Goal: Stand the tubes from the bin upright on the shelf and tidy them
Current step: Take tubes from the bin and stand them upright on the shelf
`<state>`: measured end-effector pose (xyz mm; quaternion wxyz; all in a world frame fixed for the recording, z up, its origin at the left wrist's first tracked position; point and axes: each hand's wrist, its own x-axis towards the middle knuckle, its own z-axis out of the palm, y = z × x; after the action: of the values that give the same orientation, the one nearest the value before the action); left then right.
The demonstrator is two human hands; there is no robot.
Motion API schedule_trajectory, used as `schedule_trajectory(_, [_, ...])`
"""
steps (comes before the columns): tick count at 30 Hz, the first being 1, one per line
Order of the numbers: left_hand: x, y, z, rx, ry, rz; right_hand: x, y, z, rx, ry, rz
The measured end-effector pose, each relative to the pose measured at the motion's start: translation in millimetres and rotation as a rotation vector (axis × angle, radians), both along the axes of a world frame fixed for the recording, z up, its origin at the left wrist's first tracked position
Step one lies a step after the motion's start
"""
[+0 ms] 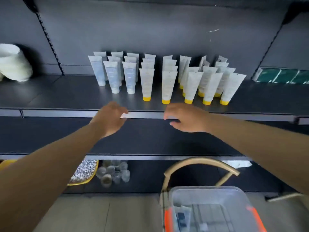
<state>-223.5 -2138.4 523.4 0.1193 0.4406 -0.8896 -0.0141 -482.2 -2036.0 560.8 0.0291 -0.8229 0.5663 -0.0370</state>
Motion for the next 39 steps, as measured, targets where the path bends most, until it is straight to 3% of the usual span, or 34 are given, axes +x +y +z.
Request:
schedule_trajectory(8, [-49.2, 119.9, -135.3, 0.282, 0.001, -0.053, -53.5, 125.3, -115.8, 0.283, 0.03, -0.124])
schedule_trajectory(14, [-82.2, 165.9, -213.9, 0.417, -0.202, -0.184, -85.3, 180.2, -201.3, 0.457, 0.005, -0.321])
schedule_trajectory(22, [-177.5, 202.3, -318.2, 0.64, -0.271, -0.188, -110.8, 223.7, -345.9, 0.645, -0.375, -0.69])
schedule_trajectory(30, [-204.9, 191.4, -388.8, 0.706, -0.512, -0.126, -140.1, 197.1, -432.3, 0.744, -0.359, -0.649])
schedule_trajectory(39, [-221.8, 192.5, -423.9, 0.651, -0.577, -0.107, -142.5, 155.9, -473.1, 0.774, -0.294, -0.49])
